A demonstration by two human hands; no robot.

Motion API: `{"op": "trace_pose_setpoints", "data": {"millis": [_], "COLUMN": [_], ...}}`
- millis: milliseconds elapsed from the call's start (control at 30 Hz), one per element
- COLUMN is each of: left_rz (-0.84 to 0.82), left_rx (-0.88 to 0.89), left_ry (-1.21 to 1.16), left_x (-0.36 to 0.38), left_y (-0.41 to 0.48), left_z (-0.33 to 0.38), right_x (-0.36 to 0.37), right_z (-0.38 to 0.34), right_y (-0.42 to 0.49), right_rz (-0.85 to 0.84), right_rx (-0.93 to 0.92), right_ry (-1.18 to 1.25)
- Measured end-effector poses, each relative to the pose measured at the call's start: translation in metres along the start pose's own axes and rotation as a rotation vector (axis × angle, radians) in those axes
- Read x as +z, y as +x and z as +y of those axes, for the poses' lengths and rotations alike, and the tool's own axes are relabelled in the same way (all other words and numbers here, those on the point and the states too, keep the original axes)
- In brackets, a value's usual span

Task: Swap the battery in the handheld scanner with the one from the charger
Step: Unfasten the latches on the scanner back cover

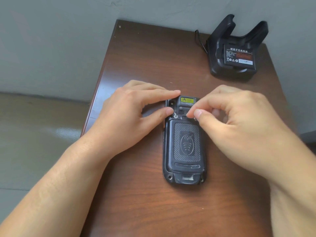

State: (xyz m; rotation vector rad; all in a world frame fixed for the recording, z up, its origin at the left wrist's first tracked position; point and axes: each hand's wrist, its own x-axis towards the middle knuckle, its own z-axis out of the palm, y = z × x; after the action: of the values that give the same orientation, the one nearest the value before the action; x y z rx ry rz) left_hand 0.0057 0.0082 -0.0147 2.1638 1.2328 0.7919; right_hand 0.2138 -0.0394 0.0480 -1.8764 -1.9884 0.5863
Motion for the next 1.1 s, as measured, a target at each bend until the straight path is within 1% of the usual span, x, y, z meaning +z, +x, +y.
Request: {"op": "trace_pose_setpoints", "data": {"millis": [233,567,700,833,967,1033,1100], "left_rz": [0.019,0.04,0.05,0.052,0.05,0.046,0.044], "left_rx": [-0.008,-0.018,-0.041,-0.06,-0.058,-0.058,-0.058], "left_ry": [-0.023,-0.039,-0.054,-0.064,-0.065,-0.06,-0.054], "left_x": [0.0,0.001,0.002,0.001,0.0,0.0,0.0], "left_y": [0.001,0.001,0.001,0.001,0.001,0.001,0.001], "left_z": [-0.001,-0.002,-0.003,-0.002,-0.001,-0.002,-0.002], "right_x": [0.003,0.009,0.012,0.006,-0.003,-0.005,-0.006], "right_z": [-0.004,-0.009,-0.015,-0.015,-0.009,-0.004,0.0], "right_y": [0.0,0.001,0.003,0.004,0.001,0.0,-0.001], "right_rz": [-0.029,-0.003,-0.019,0.007,-0.023,-0.039,-0.087], "right_rx": [0.035,0.065,0.078,0.068,0.02,-0.012,-0.035], "right_ry": [-0.005,-0.046,-0.073,0.017,0.119,0.196,0.335]}}
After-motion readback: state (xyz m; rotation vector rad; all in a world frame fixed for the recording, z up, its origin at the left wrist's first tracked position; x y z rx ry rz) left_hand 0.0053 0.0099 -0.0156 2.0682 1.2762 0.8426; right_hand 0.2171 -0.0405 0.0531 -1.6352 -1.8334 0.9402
